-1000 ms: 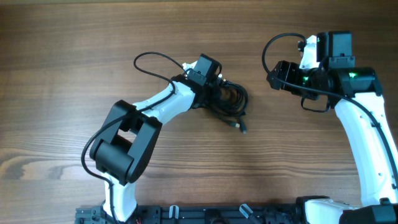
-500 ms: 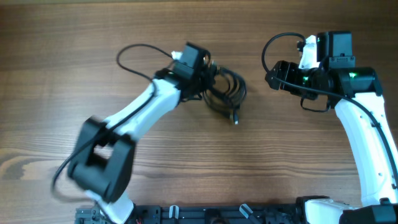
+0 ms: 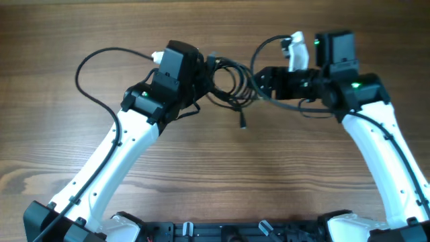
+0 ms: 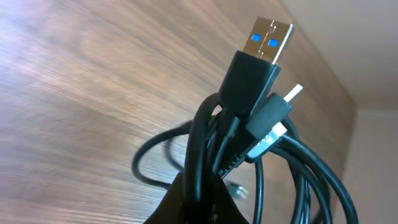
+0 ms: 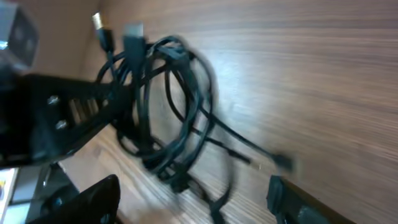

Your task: Untangle cables

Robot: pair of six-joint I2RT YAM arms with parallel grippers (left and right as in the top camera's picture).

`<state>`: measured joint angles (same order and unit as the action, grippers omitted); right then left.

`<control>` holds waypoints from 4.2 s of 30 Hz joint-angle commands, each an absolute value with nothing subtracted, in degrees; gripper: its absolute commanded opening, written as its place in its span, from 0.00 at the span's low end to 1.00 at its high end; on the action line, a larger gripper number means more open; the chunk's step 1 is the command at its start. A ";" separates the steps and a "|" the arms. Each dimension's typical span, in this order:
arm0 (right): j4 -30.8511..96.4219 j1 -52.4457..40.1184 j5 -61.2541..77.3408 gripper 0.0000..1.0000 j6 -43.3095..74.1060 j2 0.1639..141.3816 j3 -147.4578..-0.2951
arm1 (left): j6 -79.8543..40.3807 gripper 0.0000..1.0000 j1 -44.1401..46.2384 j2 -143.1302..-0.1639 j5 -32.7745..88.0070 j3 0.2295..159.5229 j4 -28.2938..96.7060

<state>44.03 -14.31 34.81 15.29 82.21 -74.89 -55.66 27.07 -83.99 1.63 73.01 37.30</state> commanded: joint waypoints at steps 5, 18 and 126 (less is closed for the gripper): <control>43.55 -21.76 21.87 0.74 30.28 82.17 -74.98 | -70.91 0.04 25.61 -83.59 -3.68 73.52 42.83; 44.38 -25.28 18.00 0.75 36.34 82.17 -74.98 | -86.46 0.04 25.63 -83.59 7.42 73.52 51.37; 28.75 -27.77 32.38 0.43 23.05 94.24 -74.56 | -93.34 0.04 9.19 -92.58 48.73 73.52 49.41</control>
<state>29.12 -31.07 28.08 26.37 93.95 -74.48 -105.06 7.79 -93.78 48.05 72.84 48.97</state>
